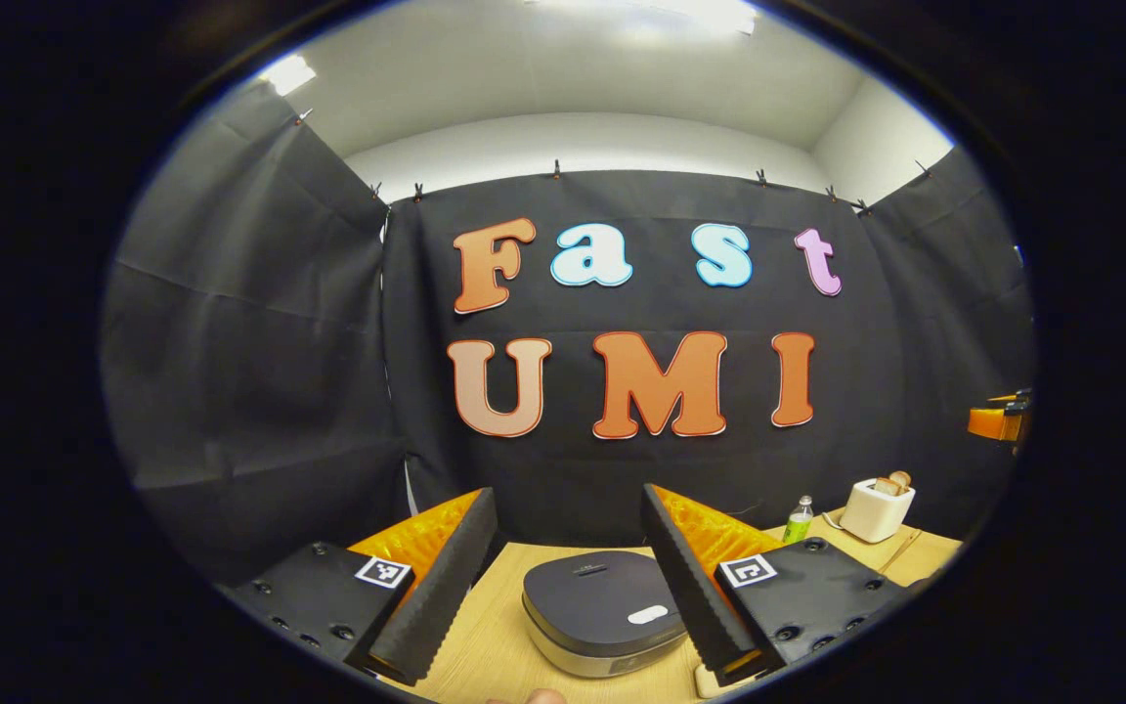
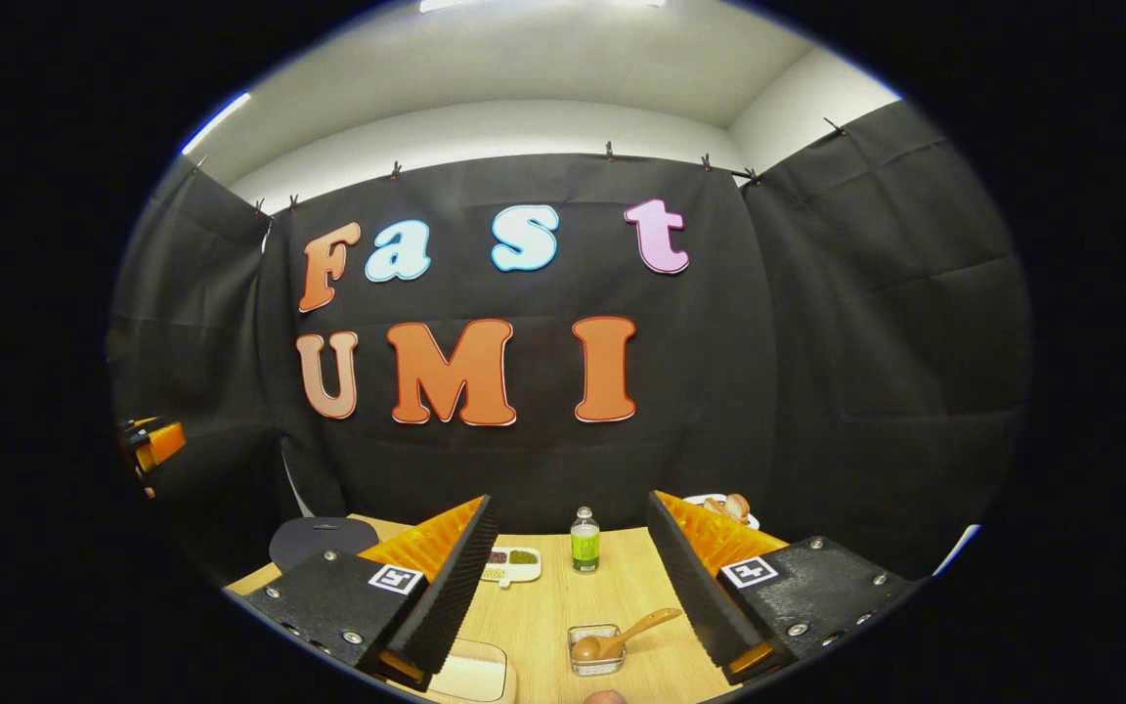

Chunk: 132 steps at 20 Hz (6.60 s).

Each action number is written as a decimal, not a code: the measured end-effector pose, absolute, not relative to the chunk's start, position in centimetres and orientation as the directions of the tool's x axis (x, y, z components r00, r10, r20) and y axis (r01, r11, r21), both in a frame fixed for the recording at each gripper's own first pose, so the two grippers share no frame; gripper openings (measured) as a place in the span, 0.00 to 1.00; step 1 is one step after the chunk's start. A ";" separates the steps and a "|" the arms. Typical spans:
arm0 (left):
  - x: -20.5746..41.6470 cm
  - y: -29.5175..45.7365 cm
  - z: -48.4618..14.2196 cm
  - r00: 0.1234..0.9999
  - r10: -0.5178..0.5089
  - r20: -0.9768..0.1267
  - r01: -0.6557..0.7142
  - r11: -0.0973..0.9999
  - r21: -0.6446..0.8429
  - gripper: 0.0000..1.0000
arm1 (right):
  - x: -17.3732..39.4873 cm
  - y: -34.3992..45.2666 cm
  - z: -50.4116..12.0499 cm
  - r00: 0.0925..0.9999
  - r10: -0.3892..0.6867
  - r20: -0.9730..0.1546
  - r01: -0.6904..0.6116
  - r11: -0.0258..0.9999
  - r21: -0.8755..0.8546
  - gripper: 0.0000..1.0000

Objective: Close the left gripper, press the button to open the rice cooker; take a wooden spoon from the chopstick holder with the right hand, scoop a spoonful of rice and pour it into the rice cooker, then put the wooden spoon back into the chopstick holder.

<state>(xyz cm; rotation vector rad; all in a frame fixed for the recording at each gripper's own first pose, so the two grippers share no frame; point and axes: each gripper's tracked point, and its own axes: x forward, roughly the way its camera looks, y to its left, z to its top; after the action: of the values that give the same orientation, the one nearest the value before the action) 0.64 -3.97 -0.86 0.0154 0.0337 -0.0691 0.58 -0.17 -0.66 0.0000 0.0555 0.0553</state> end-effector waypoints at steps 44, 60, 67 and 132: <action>6.6 -15.6 -26.4 0.668 -0.338 -0.663 0.387 0.919 -0.079 0.00 | 4.5 -1.6 -6.1 0.987 0.028 -0.161 -0.029 1.000 -0.003 0.95; 6.8 -16.9 -28.0 0.565 -0.416 -0.713 0.398 0.894 -0.206 0.05 | 4.6 0.1 -8.7 0.973 0.095 -0.209 -0.086 0.995 0.050 0.95; 7.5 -16.3 -27.3 0.602 -0.431 -0.672 0.314 0.902 -0.298 0.05 | 3.9 1.0 -9.4 0.967 0.125 -0.223 -0.114 0.992 0.062 0.95; 3.5 3.9 -8.5 0.990 0.028 -0.139 -0.028 1.000 0.004 1.00 | 9.4 -9.2 -28.4 0.929 0.001 -0.369 0.185 0.864 0.468 0.40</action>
<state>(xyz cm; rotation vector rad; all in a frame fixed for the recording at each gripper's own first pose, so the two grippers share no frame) 3.46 3.91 -8.46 0.0023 0.1393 0.0284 9.38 -9.16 -28.45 0.5208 0.3698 -0.0983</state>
